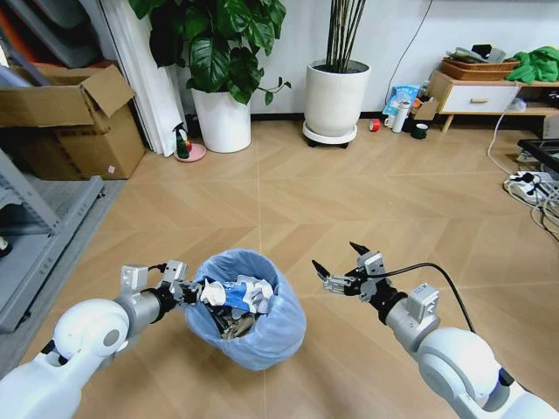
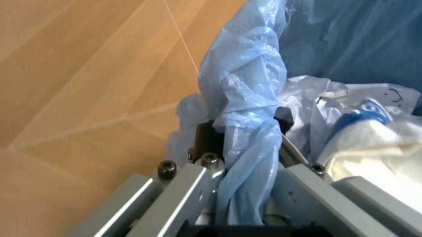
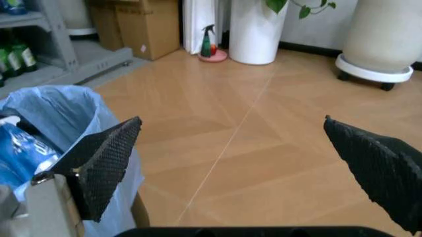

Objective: Pick up the trash bin and place the garbage on the floor into it.

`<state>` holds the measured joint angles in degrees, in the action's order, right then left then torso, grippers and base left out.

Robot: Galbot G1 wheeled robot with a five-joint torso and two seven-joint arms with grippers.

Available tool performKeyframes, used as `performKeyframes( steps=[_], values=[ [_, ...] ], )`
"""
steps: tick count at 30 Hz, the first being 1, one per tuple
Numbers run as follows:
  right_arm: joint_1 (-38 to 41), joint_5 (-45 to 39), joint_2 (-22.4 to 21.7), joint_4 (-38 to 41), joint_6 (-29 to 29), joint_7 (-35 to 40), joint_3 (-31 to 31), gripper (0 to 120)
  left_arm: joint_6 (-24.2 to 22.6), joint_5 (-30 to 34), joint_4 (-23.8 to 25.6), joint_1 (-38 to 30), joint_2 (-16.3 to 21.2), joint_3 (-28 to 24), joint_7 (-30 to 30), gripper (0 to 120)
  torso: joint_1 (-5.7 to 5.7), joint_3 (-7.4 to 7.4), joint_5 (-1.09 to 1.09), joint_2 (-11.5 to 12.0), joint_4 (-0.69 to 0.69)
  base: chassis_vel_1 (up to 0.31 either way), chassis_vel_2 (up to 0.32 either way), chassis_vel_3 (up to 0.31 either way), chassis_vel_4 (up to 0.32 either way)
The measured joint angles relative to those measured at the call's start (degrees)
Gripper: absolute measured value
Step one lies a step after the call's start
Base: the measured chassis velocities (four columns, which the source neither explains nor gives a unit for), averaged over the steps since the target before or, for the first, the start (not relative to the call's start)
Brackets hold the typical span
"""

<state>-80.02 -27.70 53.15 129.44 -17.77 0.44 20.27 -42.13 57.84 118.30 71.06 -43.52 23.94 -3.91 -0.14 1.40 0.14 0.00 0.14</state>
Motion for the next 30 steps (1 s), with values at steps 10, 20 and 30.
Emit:
performKeyframes(
  steps=[10,20,30],
  values=[
    [-2.4,0.3,0.6,0.7,1.0,-0.8,2.0,100,0.0,-0.8,1.0,1.7,-0.6,0.5,0.1,0,0.01,0.00,-0.04,0.0,0.02,0.086,-0.102,-0.096,0.094],
    [-3.1,0.3,1.8,0.6,1.0,-0.9,3.1,100,0.0,3.7,1.6,2.7,0.9,2.1,-1.7,0,-0.01,0.00,-0.03,0.0,0.00,0.000,0.000,0.000,0.000],
    [-7.5,0.6,2.6,0.9,1.1,-1.5,7.7,100,0.0,5.5,3.1,5.4,2.4,3.4,-3.3,0,0.00,0.00,-0.02,0.0,0.01,0.000,0.000,0.000,0.000]
  ],
)
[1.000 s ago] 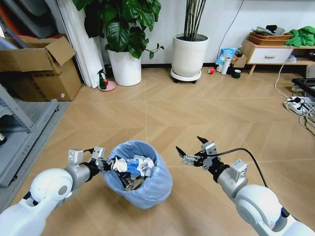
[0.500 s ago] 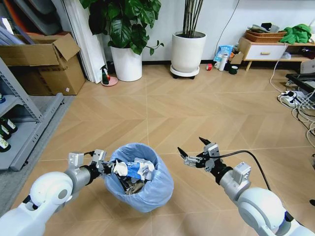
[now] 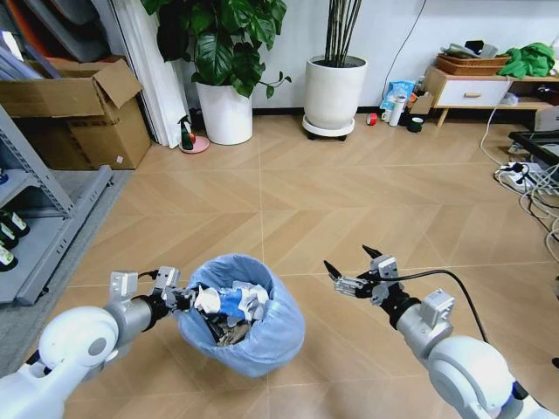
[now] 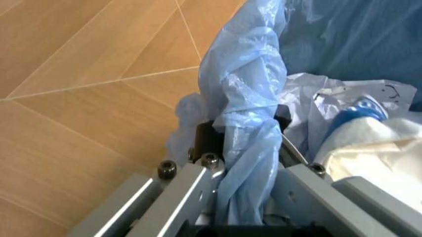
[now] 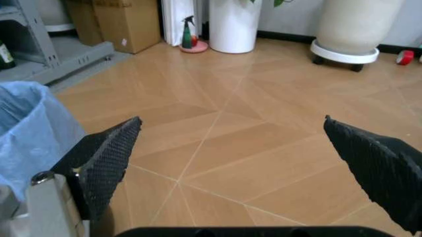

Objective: Pick up the trash bin and place the garbage on the floor into it.

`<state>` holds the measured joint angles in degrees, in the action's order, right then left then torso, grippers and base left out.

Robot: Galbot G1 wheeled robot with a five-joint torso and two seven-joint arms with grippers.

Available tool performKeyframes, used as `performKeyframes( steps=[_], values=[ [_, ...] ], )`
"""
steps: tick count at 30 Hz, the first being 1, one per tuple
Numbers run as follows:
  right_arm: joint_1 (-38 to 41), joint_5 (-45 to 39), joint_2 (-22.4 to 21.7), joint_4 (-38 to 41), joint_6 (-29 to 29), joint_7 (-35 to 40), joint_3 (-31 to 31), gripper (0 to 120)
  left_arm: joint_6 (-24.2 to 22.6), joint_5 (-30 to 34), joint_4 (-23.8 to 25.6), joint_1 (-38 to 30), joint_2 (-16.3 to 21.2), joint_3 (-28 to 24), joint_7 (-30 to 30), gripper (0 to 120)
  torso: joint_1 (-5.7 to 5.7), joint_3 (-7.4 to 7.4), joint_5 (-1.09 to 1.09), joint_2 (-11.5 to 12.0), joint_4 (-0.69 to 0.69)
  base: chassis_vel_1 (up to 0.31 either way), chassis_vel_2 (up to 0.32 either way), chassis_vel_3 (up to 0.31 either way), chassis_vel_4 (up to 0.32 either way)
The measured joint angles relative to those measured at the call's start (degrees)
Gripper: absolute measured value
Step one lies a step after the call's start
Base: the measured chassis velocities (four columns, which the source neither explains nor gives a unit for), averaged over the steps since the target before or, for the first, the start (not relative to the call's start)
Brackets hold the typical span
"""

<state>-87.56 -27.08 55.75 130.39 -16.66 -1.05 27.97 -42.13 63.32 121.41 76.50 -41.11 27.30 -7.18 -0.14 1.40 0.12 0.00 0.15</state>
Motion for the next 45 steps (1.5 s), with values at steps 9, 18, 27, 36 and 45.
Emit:
performKeyframes(
  steps=[9,18,27,36,45],
  values=[
    [-2.4,2.2,0.3,1.1,1.9,-2.2,1.2,100,0.0,0.1,2.3,2.9,0.7,1.2,-0.8,0,0.00,0.00,0.00,0.0,-0.01,0.000,0.000,0.000,0.000],
    [-3.5,3.9,0.7,1.6,1.9,-2.6,0.8,100,0.0,-0.4,3.5,4.7,0.7,2.2,-1.1,0,0.00,0.00,-0.01,0.0,0.00,0.000,0.000,0.000,0.000],
    [-4.3,4.1,0.7,2.2,2.0,-2.6,1.2,100,0.0,-0.7,3.9,5.1,0.5,2.2,-1.2,0,0.00,0.00,-0.01,0.0,0.00,0.033,-0.033,-0.039,0.029],
    [-4.3,4.2,0.9,2.4,2.0,-2.7,1.3,100,0.0,-0.8,4.2,5.3,0.5,2.2,-1.3,0,0.01,0.00,0.00,0.0,-0.01,0.071,-0.065,-0.069,0.061],
    [-5.3,4.3,1.1,2.3,3.4,-2.9,1.6,100,0.0,-1.3,4.4,5.7,0.1,2.3,-1.3,0,0.01,0.00,-0.02,0.0,0.00,0.024,-0.027,-0.026,0.033]
  ],
)
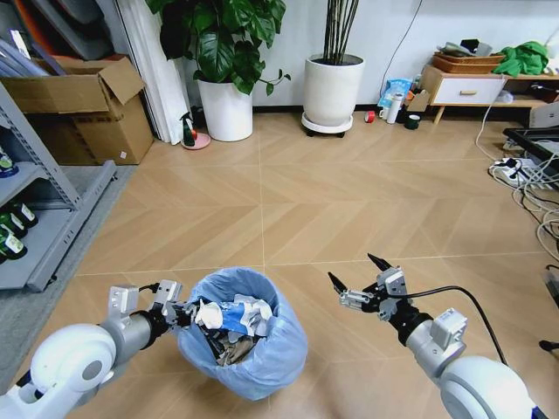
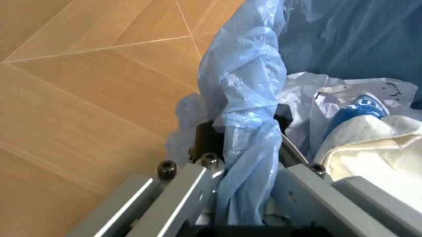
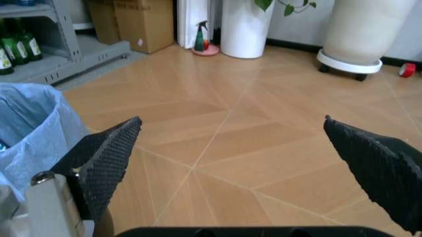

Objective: Pick up the trash bin and place the garbage on the floor into it.

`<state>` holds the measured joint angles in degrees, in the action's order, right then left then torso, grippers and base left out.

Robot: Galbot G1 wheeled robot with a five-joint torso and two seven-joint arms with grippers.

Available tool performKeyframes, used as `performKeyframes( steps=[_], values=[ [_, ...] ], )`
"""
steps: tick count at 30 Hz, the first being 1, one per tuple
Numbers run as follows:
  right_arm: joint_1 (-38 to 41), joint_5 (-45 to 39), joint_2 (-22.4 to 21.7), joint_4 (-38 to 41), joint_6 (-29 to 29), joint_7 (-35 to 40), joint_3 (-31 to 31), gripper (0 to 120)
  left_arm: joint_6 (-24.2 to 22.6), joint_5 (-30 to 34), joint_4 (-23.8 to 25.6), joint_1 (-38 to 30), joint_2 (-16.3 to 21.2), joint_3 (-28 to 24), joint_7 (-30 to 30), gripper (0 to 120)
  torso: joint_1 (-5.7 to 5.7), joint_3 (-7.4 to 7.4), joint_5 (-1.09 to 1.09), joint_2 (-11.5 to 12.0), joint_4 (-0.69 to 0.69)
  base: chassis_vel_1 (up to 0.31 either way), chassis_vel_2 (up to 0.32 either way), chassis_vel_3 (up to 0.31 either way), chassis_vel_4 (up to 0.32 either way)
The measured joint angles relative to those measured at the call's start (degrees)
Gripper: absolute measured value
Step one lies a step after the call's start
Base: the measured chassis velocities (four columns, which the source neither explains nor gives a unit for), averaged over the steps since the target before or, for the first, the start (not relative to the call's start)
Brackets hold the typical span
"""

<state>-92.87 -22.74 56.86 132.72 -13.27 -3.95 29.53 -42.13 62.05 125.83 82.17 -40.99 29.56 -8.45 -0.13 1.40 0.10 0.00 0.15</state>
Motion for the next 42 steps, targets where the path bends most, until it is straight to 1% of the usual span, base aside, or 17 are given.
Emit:
performKeyframes(
  steps=[13,21,23,25,26,27,29,30,34,36,38,39,42],
  values=[
    [-0.4,0.5,0.4,0.2,-1.2,-0.8,0.6,100,0.1,-0.2,0.2,0.3,0.1,0.2,0.2,0,0.00,0.00,0.02,0.0,-0.01,-0.012,-0.008,0.020,0.014],
    [-0.5,0.5,0.6,0.2,-1.1,-0.9,0.6,100,0.2,-0.3,0.1,0.3,0.1,0.2,0.3,0,0.00,0.00,0.02,0.0,0.02,-0.159,-0.166,0.151,0.165],
    [-0.6,0.6,0.7,0.2,-1.1,-0.9,0.6,100,0.2,-0.4,0.0,0.3,-0.1,0.2,0.4,0,0.00,0.00,-0.02,0.0,0.01,-0.195,-0.186,0.175,0.192],
    [-0.6,0.6,0.7,0.2,-1.0,-0.9,0.6,100,0.2,-0.4,0.0,0.3,-0.1,0.2,0.4,0,0.00,0.00,0.02,0.0,0.01,-0.184,-0.162,0.173,0.192],
    [-0.7,0.6,0.7,0.2,-0.8,-0.9,0.6,100,0.2,-0.4,0.0,0.3,-0.2,0.2,0.4,0,0.00,0.00,0.02,0.0,0.00,-0.172,-0.149,0.188,0.145],
    [-0.7,0.6,0.7,0.0,0.1,-0.9,0.6,100,0.2,-0.5,0.0,0.3,-0.3,0.2,0.5,0,0.00,0.00,-0.02,0.0,-0.01,-0.137,-0.149,0.143,0.156],
    [-0.7,0.6,0.7,-0.1,0.5,-0.9,0.5,100,0.2,-0.6,0.0,0.4,-0.3,0.1,0.5,0,0.00,0.00,-0.02,0.0,0.00,-0.111,-0.143,0.143,0.156],
    [-0.7,0.6,0.7,-0.2,0.9,-0.9,0.5,100,0.2,-0.7,0.0,0.4,-0.4,0.1,0.5,0,0.00,0.01,0.02,0.0,0.01,-0.111,-0.108,0.094,0.093],
    [-0.8,0.6,0.8,-0.2,1.1,-0.9,0.7,100,0.4,-1.4,0.2,0.9,-0.8,0.2,0.6,0,0.00,0.00,-0.02,0.0,0.01,-0.044,-0.072,0.033,0.035],
    [-0.9,0.6,1.1,-0.3,1.3,-0.7,1.1,100,0.8,-2.4,0.3,1.2,-1.8,0.4,-0.2,0,0.00,0.01,0.03,0.0,-0.01,0.000,0.000,0.000,0.000],
    [-1.1,0.6,1.4,-0.4,1.7,-0.6,1.7,100,1.5,-4.0,0.3,1.8,-4.3,0.9,-2.6,0,0.00,0.00,0.00,0.0,-0.02,0.058,0.049,-0.044,-0.039],
    [-1.1,0.6,1.4,-0.4,1.7,-0.6,1.7,100,1.5,-4.0,0.3,1.8,-4.3,0.9,-2.6,0,0.00,0.00,0.00,0.0,-0.02,0.058,0.045,-0.058,-0.039],
    [-1.5,0.5,1.8,-0.7,2.4,-0.5,2.6,100,3.2,-6.1,0.2,2.5,-9.9,1.8,-8.3,0,0.00,0.00,0.03,0.0,-0.01,0.000,0.000,0.000,0.000]
  ],
)
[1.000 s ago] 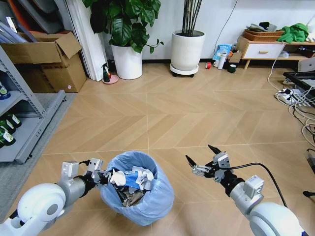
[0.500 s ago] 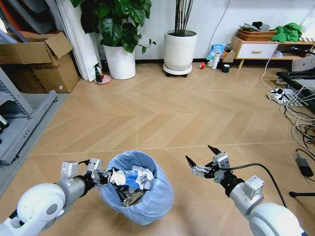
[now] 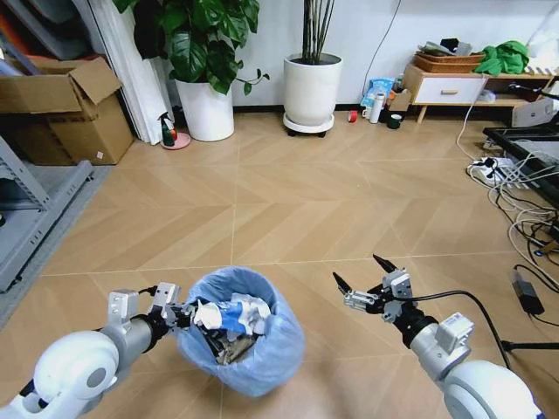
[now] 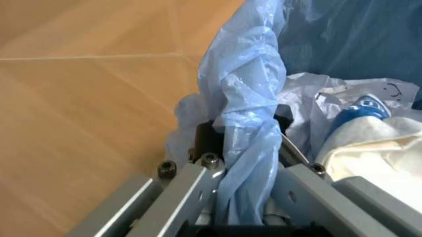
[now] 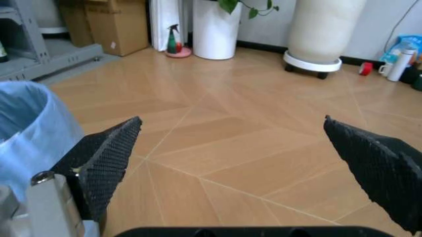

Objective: Pick up the trash bin and place the garbage on the floor into it.

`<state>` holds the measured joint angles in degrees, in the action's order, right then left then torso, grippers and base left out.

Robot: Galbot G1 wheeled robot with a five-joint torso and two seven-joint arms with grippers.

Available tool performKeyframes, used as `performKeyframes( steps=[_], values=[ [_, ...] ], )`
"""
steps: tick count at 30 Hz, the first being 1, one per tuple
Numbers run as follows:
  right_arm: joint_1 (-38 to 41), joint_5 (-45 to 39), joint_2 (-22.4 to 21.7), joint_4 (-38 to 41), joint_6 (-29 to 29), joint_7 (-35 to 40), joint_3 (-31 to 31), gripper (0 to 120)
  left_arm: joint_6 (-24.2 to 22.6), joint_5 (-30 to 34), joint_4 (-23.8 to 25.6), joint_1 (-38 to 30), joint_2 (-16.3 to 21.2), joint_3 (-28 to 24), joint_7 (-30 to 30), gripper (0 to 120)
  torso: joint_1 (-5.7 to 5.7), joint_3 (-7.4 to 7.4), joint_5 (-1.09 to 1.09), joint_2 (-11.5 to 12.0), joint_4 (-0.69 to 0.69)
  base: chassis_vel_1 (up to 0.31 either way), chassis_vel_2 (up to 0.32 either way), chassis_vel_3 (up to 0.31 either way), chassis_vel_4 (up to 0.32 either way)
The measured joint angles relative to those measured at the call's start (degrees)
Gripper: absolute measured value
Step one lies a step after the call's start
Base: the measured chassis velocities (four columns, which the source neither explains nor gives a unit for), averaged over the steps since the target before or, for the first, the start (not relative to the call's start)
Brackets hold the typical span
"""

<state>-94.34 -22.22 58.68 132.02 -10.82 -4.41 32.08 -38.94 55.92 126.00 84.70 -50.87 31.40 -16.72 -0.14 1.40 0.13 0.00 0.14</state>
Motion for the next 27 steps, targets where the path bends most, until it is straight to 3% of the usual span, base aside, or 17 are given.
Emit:
performKeyframes(
  steps=[2,9,14,27],
  values=[
    [-0.2,-0.2,0.0,-0.2,0.2,0.0,0.4,100,1.3,-1.2,-0.8,0.2,-3.3,1.2,-3.6,0,0.00,0.00,-0.04,0.0,0.00,0.000,0.000,0.000,0.000],
    [0.0,-0.8,-0.5,-0.7,0.2,0.1,0.6,100,3.4,-0.3,-4.3,0.0,-8.0,3.1,-12.1,0,0.00,0.00,-0.03,0.0,0.00,0.000,0.000,0.000,0.000],
    [0.3,-1.8,-1.0,-1.2,0.1,0.4,0.6,100,6.8,0.5,-11.1,-1.7,-12.6,5.1,-18.0,0,0.00,0.00,-0.01,0.0,0.00,0.000,0.000,0.000,0.000],
    [2.2,-3.6,-1.8,-2.5,-0.3,0.8,0.8,100,8.4,1.6,-16.8,-3.9,-14.7,3.3,-22.9,0,-0.01,0.00,-0.02,0.0,0.01,0.000,0.000,0.000,0.000]
  ],
)
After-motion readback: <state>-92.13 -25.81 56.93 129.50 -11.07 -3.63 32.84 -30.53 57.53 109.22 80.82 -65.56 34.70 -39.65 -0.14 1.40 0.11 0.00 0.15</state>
